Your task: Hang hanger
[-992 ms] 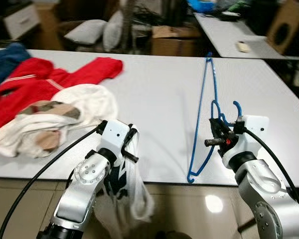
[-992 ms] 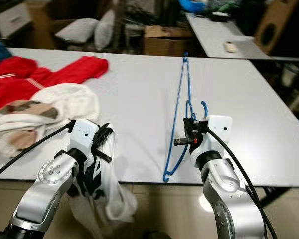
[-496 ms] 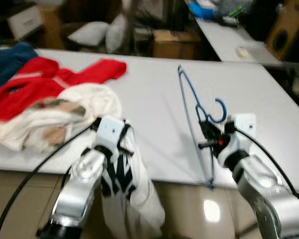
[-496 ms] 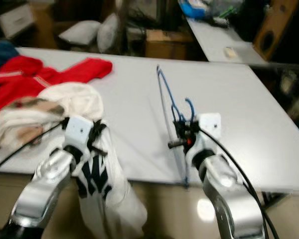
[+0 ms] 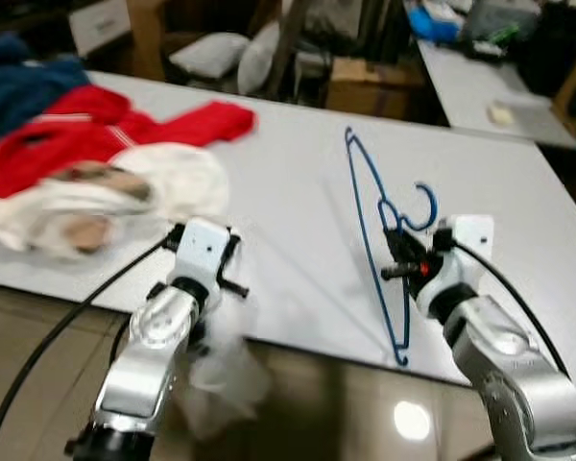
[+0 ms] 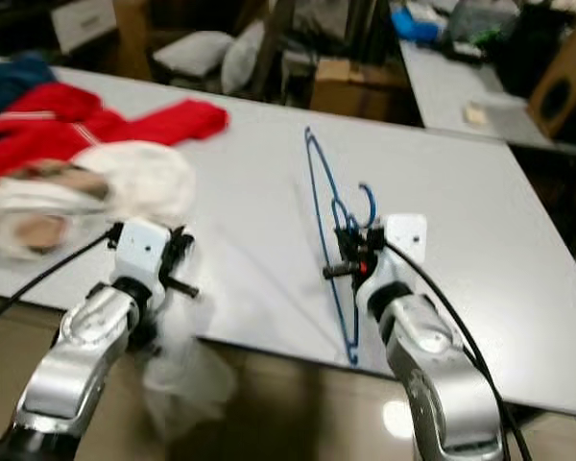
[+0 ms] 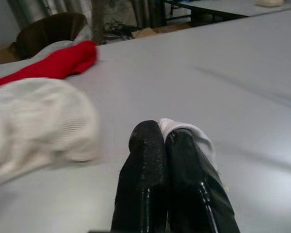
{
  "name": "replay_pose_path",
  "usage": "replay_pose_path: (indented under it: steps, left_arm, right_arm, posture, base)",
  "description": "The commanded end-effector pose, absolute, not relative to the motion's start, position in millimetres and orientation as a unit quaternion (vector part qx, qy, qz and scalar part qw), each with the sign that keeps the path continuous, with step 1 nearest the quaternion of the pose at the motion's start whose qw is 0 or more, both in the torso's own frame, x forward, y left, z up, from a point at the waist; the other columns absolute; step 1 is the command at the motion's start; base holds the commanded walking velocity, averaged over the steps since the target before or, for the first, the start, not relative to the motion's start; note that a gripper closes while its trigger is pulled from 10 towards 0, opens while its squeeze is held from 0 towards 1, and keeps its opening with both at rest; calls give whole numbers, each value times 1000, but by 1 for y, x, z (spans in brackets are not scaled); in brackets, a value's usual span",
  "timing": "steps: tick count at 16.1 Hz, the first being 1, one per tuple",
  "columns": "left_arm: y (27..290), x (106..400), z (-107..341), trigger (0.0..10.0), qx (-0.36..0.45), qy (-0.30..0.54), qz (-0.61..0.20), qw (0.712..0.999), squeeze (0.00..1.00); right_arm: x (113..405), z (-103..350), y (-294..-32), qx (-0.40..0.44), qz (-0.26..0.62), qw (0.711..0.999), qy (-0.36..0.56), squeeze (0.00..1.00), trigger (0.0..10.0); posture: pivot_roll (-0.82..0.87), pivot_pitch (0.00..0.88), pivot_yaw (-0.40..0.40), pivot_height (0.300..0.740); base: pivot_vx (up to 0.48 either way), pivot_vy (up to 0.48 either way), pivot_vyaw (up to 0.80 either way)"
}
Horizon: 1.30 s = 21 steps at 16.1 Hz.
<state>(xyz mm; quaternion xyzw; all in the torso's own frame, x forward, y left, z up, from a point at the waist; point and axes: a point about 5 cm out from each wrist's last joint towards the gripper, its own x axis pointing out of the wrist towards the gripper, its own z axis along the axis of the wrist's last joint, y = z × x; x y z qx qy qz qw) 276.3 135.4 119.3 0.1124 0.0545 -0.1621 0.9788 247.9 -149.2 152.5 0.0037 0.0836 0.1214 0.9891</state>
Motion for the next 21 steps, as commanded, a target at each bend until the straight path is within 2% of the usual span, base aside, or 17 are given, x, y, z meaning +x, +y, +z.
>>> replay_pose_path:
  steps: [1,3,5,7,9,11,12,17,18,19,20,21]
  left_arm:
    - [125,279,126,10000,115,36,-180,976,0]
    - [124,280,127,10000,121,37,-190,974,0]
    - [124,281,127,10000,106,39,-197,974,0]
    - [122,283,128,10000,82,44,-213,973,0]
    - [122,287,129,10000,101,41,-209,972,0]
    - [122,289,129,10000,130,37,-205,969,0]
    - [122,290,129,10000,100,42,-200,974,0]
    - [131,295,129,10000,125,60,-207,968,0]
    - [136,301,132,9961,127,63,-205,968,0]
    - [139,310,142,980,124,55,-213,968,0]
    - [140,317,149,0,123,49,-217,967,0]
    - [139,324,158,0,118,43,-229,965,0]
  right_arm:
    - [247,153,-156,-2,103,991,85,0,10000]
    - [246,152,-155,1,99,991,85,0,10000]
    - [245,151,-154,1,98,992,85,0,10000]
    - [245,150,-156,9,90,992,92,0,10000]
    - [246,151,-157,3,85,992,91,0,10000]
    - [246,153,-157,6,87,993,81,0,10000]
    - [247,155,-155,1,96,992,77,0,10000]
    - [254,163,-163,-40,146,986,66,0,10000]
    - [256,167,-168,-60,181,980,60,0,10000]
    - [254,173,-176,-84,244,964,58,0,10000]
    - [251,175,-181,-103,282,952,63,0,10000]
    - [247,176,-188,-120,319,937,73,0,10000]
  posture:
    - [-52,0,-15,740]
    - [-54,0,-3,740]
    - [-54,0,-3,740]
    - [-58,0,17,740]
    - [-60,0,22,740]
    - [-61,0,22,740]
    - [-61,0,20,740]
    - [-51,0,-1,740]
    - [-44,0,-11,740]
    - [-41,0,-16,740]
    - [-37,0,-19,740]
    - [-34,0,-18,740]
  base:
    - [0,-416,0]
    - [0,-409,0]
    - [0,0,0]
    - [0,240,-681]
    - [0,480,-800]
    - [0,-146,-400]
    - [0,0,0]
    - [0,0,0]
    - [0,0,0]
    - [0,0,0]
    - [0,0,0]
    - [0,0,0]
